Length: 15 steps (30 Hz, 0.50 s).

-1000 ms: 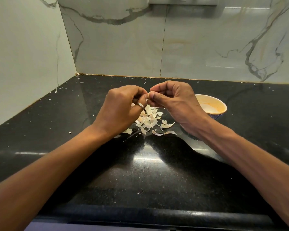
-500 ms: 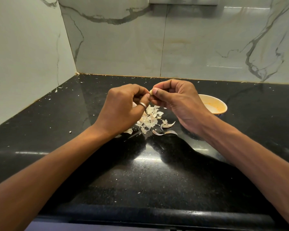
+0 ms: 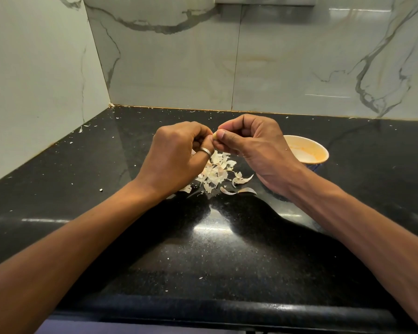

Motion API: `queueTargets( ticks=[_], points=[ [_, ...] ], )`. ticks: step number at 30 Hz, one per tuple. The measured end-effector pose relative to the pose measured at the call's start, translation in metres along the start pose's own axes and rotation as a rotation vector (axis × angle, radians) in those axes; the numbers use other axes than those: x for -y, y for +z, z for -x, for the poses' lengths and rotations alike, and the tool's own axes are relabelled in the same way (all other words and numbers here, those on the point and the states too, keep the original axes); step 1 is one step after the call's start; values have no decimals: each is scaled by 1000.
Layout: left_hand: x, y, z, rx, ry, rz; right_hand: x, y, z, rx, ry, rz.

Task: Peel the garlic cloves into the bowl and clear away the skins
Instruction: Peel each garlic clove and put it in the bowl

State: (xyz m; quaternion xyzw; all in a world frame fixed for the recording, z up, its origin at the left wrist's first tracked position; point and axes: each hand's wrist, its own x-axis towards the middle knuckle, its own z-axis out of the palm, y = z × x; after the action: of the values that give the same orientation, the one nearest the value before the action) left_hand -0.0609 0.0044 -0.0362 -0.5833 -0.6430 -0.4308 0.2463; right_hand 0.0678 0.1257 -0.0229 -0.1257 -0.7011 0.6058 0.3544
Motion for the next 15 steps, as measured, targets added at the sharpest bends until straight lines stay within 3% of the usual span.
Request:
queueTargets(
  ticks=[15],
  points=[
    [-2,-1,-2,14,-101,101,1,-2,-2,52,80,-126]
  ],
)
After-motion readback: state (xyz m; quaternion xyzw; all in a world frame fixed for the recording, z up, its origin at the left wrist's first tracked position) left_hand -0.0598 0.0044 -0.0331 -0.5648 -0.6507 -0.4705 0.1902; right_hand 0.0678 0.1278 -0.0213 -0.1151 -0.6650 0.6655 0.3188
